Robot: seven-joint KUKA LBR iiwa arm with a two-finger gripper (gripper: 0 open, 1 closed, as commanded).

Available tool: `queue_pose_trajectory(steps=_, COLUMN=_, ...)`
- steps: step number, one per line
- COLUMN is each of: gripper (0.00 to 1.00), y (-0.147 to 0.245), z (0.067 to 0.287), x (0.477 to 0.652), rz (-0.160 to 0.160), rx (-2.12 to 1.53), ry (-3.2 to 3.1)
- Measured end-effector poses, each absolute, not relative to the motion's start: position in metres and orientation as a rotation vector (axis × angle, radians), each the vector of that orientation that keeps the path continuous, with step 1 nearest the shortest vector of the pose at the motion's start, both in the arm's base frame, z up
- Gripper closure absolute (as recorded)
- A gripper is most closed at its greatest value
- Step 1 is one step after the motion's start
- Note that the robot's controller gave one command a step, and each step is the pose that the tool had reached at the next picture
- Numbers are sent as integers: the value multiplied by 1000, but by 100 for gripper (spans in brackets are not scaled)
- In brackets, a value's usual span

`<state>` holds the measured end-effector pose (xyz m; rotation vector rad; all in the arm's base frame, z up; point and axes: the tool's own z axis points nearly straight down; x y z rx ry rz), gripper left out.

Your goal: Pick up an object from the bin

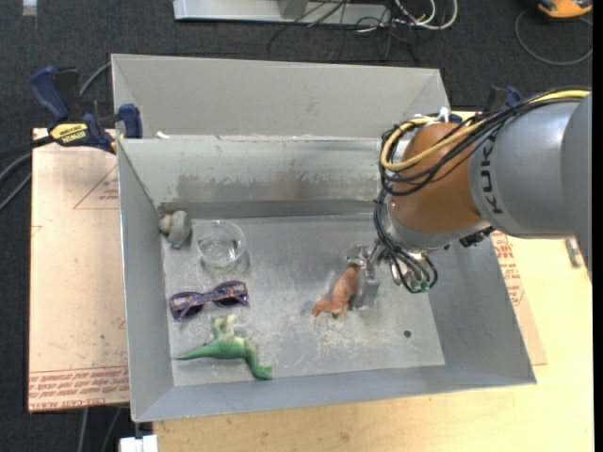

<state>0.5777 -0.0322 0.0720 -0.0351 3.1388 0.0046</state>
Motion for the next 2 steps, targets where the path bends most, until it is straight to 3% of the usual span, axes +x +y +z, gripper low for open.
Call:
queue_pose_trajectory(steps=1, gripper=100, y=-32, z=72, x=578, rz=5, rx=-35, ry=3139)
queue_pose_trajectory(steps=2, gripper=100, y=-18, z=198, x=582, rz=6, rx=-111, ry=3134)
